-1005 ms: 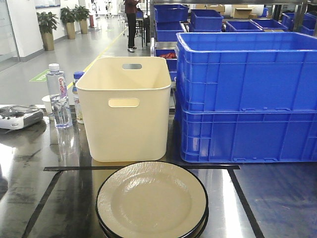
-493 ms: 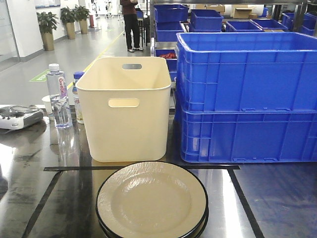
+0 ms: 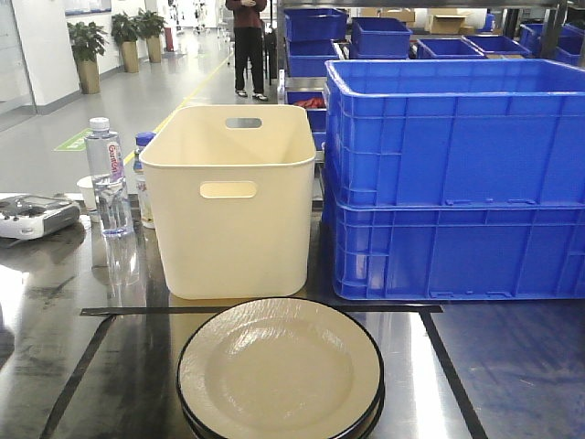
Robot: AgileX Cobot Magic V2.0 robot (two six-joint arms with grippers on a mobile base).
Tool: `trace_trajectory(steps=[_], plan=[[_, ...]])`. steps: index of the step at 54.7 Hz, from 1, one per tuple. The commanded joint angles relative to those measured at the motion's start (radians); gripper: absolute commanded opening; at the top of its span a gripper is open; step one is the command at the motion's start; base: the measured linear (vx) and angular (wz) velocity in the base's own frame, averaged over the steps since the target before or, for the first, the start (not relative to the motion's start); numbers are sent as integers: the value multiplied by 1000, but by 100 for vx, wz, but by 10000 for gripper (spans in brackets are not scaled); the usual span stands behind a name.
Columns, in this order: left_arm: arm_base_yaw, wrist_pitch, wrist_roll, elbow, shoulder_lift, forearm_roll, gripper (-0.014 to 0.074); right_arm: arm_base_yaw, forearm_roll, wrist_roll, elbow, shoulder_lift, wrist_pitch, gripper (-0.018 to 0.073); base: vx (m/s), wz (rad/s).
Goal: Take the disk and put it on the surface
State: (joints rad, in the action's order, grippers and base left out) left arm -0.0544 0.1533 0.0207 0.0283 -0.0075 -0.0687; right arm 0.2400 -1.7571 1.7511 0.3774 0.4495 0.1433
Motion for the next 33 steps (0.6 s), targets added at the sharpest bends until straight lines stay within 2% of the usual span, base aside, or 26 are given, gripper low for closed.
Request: trace_trajectory(steps=[1, 33], plan=[[2, -86, 21, 26, -22, -3, -1, -2, -6, 9, 30, 7, -27, -12, 0, 0], [2, -89, 24, 24, -20, -3, -1, -2, -6, 9, 30, 5, -26, -12, 0, 0]])
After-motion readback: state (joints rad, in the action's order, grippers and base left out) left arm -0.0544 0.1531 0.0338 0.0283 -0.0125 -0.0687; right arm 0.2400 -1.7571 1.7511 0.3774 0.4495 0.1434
